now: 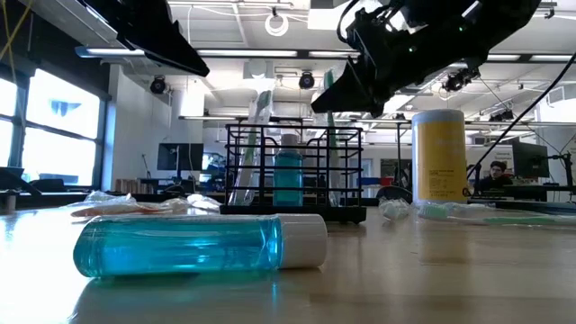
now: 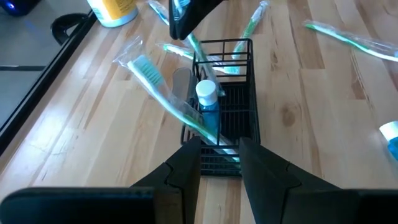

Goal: Pick & Place toothbrushing station
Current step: Put the green toothbrush into the black mesh organizer

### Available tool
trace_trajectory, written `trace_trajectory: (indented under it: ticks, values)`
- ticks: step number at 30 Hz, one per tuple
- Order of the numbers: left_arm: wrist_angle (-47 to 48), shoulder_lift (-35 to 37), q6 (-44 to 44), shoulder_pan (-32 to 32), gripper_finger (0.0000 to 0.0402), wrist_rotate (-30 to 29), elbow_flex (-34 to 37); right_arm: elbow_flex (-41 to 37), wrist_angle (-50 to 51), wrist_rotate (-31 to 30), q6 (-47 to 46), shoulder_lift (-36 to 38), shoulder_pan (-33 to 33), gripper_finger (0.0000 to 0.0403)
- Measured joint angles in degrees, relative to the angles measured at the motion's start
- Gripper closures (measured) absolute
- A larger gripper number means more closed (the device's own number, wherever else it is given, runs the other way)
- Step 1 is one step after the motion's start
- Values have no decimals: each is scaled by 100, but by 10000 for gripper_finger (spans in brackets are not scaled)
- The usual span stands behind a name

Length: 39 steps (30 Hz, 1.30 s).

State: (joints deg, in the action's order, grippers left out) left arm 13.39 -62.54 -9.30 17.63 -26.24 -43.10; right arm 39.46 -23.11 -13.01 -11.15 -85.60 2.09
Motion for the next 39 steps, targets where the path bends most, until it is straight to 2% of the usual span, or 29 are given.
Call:
trace_trajectory:
  ticks: [23,27,39]
  values:
    - [4,0,2,0,295,-4,1,-28,79,-13,29,-22,4,333]
    - [4,0,2,0,295,-4,1,-26,76,-15,43,-22,4,303]
    - [4,0,2,0,295,-4,0,-20,220,4,238,55,4,173]
